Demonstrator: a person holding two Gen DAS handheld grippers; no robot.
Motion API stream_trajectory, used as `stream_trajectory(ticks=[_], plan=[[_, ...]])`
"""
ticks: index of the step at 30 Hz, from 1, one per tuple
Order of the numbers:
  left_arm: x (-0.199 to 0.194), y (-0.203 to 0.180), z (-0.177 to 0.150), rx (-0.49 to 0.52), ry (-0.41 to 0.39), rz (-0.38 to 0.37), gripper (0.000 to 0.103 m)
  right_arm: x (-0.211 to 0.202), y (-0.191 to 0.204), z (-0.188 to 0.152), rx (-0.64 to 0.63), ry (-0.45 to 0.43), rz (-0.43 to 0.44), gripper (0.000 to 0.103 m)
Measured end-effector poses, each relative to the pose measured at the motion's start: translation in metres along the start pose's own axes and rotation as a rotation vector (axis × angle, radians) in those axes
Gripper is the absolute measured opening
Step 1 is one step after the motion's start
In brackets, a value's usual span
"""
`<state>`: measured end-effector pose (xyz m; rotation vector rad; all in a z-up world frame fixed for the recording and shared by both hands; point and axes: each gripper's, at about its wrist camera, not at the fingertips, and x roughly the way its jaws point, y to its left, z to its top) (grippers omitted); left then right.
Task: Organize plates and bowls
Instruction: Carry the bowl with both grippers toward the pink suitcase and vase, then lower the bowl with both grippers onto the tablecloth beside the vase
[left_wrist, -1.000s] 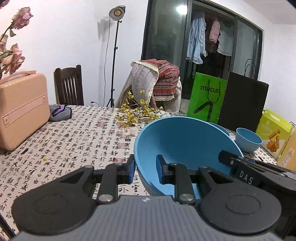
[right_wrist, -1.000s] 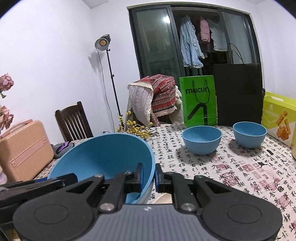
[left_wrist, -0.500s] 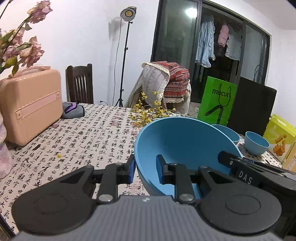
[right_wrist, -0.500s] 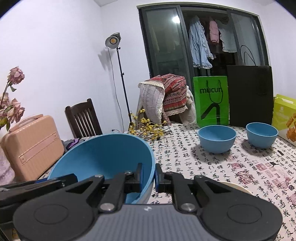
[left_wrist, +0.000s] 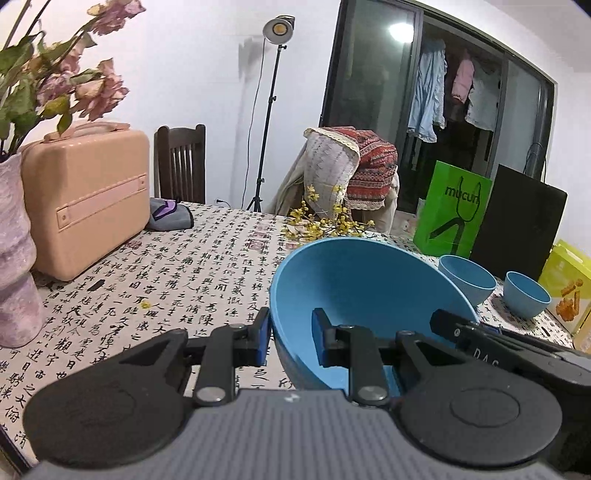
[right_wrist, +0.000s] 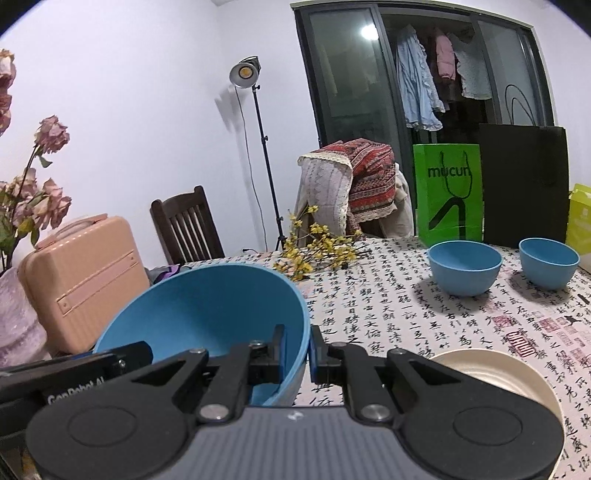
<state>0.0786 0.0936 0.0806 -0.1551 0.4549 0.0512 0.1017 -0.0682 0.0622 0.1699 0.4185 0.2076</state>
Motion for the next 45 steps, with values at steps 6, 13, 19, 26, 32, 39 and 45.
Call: stream_trajectory(ticks=[6, 13, 19, 26, 32, 39, 45], plan=[[-0.001, 0.014, -0.003, -0.020, 0.000, 0.006, 0.024, 0.005, 0.011, -0.006, -0.004, 0.015, 0.014, 0.012], [0.001, 0.031, -0.006, -0.044, 0.007, 0.015, 0.024, 0.012, 0.023, -0.010, -0.012, 0.034, 0.029, 0.012], [0.001, 0.046, -0.008, -0.067, 0.011, 0.026, 0.024, 0.020, 0.034, -0.014, -0.016, 0.055, 0.047, 0.012], [0.000, 0.064, -0.012, -0.091, 0.012, 0.041, 0.024, 0.026, 0.050, -0.019, -0.023, 0.074, 0.073, 0.012], [0.001, 0.079, -0.017, -0.110, 0.018, 0.055, 0.024, 0.034, 0.061, -0.025, -0.026, 0.091, 0.093, 0.012], [0.002, 0.096, -0.023, -0.131, 0.023, 0.072, 0.024, 0.045, 0.073, -0.034, -0.030, 0.116, 0.119, 0.012], [0.005, 0.112, -0.029, -0.161, 0.029, 0.092, 0.024, 0.054, 0.086, -0.042, -0.041, 0.135, 0.140, 0.012]])
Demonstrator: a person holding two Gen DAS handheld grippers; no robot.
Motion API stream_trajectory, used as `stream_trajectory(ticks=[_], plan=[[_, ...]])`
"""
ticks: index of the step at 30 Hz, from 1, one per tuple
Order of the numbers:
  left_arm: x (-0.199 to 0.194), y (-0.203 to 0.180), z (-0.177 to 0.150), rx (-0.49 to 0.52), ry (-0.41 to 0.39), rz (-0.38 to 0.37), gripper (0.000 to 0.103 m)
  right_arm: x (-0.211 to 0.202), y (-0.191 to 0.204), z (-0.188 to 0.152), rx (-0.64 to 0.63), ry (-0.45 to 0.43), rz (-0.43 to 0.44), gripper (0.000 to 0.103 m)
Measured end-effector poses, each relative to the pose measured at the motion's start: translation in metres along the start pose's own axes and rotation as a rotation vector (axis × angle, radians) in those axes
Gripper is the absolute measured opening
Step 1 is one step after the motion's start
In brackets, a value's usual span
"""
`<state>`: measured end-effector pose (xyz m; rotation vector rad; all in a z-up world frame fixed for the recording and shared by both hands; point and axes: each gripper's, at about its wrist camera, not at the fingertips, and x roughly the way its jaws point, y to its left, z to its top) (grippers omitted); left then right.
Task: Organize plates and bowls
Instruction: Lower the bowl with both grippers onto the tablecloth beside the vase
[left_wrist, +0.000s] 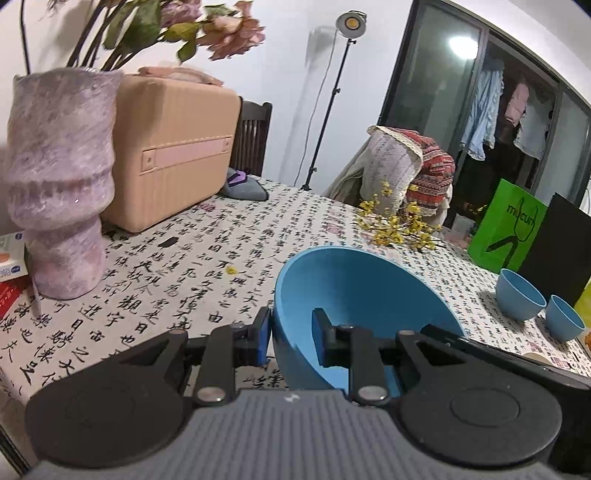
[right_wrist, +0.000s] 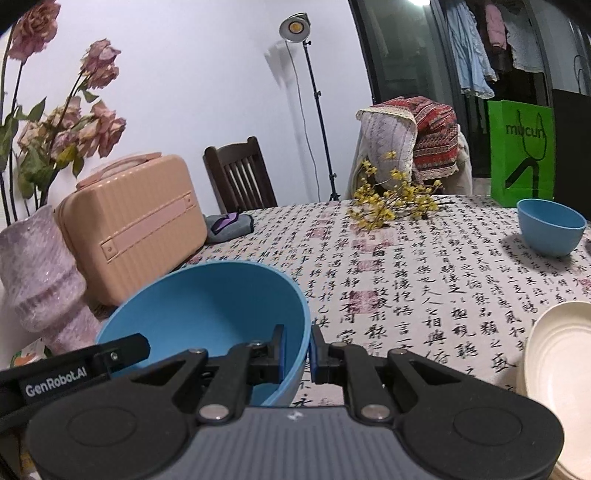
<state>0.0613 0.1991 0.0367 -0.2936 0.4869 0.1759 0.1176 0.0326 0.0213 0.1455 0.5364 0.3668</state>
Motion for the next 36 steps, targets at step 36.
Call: stream_trajectory(ticks=[36], plan=[[0.033, 0.044, -0.024, -0.049, 0.040, 0.072, 0.033, 0.048, 0.038, -0.034, -0.072, 0.054, 0.061, 0.022]])
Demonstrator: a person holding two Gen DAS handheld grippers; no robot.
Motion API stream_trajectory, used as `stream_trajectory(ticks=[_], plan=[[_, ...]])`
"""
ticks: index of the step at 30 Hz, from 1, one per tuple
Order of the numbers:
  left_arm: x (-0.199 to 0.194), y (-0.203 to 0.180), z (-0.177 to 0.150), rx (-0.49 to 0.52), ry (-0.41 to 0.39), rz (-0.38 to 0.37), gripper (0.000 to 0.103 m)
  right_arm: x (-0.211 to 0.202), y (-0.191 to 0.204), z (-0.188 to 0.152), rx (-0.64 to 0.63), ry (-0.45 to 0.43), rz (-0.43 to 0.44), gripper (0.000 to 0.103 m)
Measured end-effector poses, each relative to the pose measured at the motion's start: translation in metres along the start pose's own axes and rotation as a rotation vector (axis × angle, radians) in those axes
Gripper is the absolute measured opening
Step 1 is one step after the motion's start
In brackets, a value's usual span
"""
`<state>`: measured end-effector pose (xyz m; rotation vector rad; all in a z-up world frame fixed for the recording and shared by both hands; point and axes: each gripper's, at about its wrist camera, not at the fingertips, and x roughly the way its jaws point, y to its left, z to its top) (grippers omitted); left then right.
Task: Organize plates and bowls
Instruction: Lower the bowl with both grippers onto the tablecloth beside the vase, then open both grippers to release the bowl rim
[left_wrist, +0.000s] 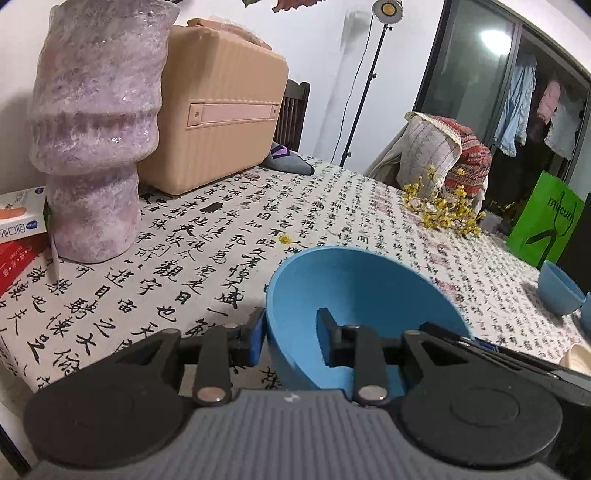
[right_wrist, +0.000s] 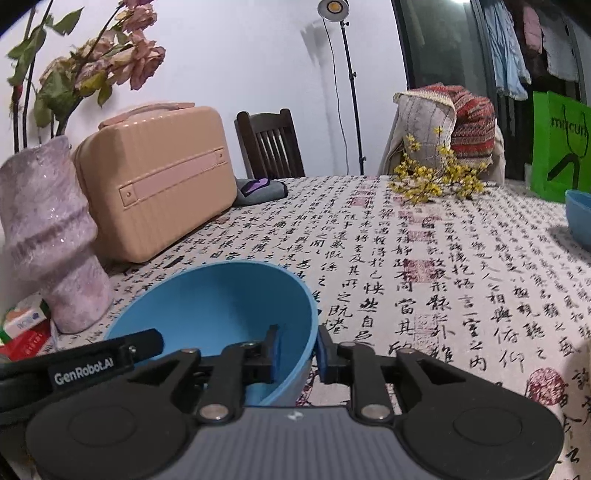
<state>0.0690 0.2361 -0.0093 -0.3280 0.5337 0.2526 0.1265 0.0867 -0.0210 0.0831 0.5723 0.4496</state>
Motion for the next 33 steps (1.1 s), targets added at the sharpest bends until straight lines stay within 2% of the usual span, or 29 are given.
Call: stream_trajectory(ticks=[2, 3, 4, 6, 8, 10, 12, 13, 14, 16, 18, 25, 28, 33], plan=[[-0.006, 0.000, 0.002, -0.001, -0.021, -0.017, 0.047, -0.004, -0.003, 0.000, 0.014, -0.014, 0.015, 0.024], [-0.009, 0.000, 0.004, 0.001, -0.037, -0.019, 0.050, -0.007, -0.004, 0.001, 0.016, -0.022, 0.024, 0.033], [-0.014, -0.001, 0.005, 0.006, -0.055, -0.020, 0.055, -0.010, -0.006, 0.002, 0.022, -0.031, 0.039, 0.046], [-0.024, -0.004, 0.006, 0.012, -0.093, -0.026, 0.061, -0.021, -0.010, 0.003, 0.032, -0.067, 0.053, 0.061], [-0.033, -0.005, 0.008, 0.012, -0.127, -0.034, 0.074, -0.031, -0.014, 0.003, 0.030, -0.105, 0.057, 0.066], [-0.043, -0.007, 0.008, 0.025, -0.172, -0.038, 0.083, -0.040, -0.021, 0.004, 0.038, -0.129, 0.060, 0.079], [-0.053, -0.010, 0.005, 0.051, -0.223, -0.041, 0.090, -0.048, -0.030, 0.004, 0.054, -0.151, 0.070, 0.086], [-0.059, -0.011, 0.004, 0.062, -0.246, -0.042, 0.101, -0.052, -0.036, 0.003, 0.061, -0.162, 0.073, 0.087], [-0.065, -0.012, 0.001, 0.071, -0.276, -0.045, 0.103, -0.056, -0.040, 0.002, 0.064, -0.171, 0.069, 0.088], [-0.077, -0.014, -0.006, 0.091, -0.328, -0.048, 0.103, -0.064, -0.049, -0.003, 0.066, -0.189, 0.056, 0.098], [-0.085, -0.014, -0.012, 0.099, -0.355, -0.053, 0.103, -0.074, -0.060, -0.009, 0.062, -0.210, 0.044, 0.103], [-0.093, -0.009, -0.042, 0.121, -0.351, -0.079, 0.103, -0.113, -0.085, -0.039, -0.008, -0.271, -0.023, 0.103], [-0.094, -0.007, -0.056, 0.115, -0.339, -0.072, 0.103, -0.128, -0.099, -0.051, -0.006, -0.287, -0.053, 0.103], [-0.103, -0.006, -0.076, 0.128, -0.370, -0.059, 0.103, -0.151, -0.124, -0.071, 0.006, -0.293, -0.105, 0.103]])
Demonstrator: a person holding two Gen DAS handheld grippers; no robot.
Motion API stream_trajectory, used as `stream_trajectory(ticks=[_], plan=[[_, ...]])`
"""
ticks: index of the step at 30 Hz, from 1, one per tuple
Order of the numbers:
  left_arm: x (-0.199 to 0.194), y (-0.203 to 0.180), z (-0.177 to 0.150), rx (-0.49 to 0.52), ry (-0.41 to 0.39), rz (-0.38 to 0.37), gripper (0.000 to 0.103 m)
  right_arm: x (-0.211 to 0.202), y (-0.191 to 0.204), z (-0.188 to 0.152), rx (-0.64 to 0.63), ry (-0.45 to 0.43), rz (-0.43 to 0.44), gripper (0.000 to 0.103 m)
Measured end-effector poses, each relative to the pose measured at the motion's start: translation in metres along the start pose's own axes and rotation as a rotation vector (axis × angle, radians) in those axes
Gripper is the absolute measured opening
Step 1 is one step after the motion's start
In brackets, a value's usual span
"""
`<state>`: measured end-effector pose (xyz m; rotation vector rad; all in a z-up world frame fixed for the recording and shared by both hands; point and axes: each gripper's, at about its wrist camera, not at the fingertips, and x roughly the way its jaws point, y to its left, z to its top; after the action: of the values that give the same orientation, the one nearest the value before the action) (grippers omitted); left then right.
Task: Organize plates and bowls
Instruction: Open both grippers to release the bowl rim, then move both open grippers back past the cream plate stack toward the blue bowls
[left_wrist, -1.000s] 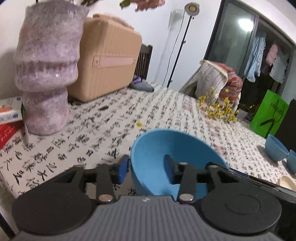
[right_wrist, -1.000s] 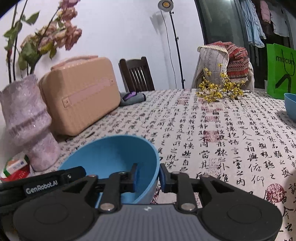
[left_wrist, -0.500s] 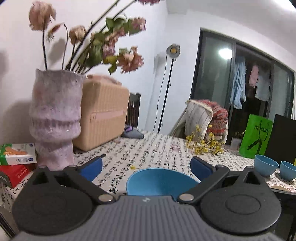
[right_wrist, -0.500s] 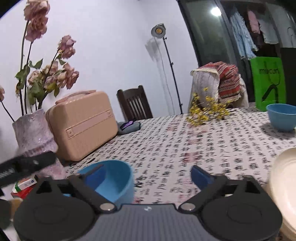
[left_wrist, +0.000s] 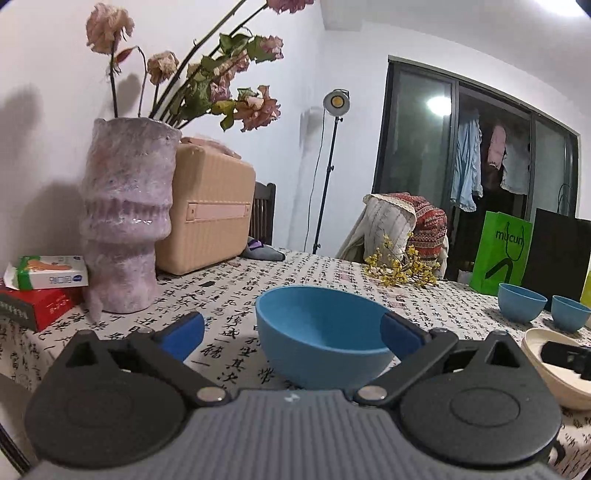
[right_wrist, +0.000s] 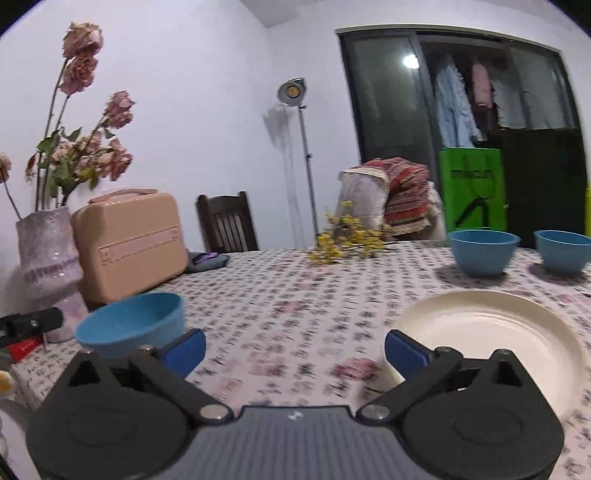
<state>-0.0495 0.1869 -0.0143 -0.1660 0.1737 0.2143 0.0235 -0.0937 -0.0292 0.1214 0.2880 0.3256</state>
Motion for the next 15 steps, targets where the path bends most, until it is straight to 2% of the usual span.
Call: stream_trajectory(ticks=[9, 15], plan=[[-0.001, -0.008, -0.005, 0.010, 0.005, -0.017, 0.103, -0.027, -0.041, -0.020, 0.033, 0.004, -0.109, 0.103], [-0.003, -0.016, -0.018, 0.016, 0.025, -0.079, 0.103, -0.043, -0.056, -0.031, 0.041, -0.002, -0.163, 0.103]])
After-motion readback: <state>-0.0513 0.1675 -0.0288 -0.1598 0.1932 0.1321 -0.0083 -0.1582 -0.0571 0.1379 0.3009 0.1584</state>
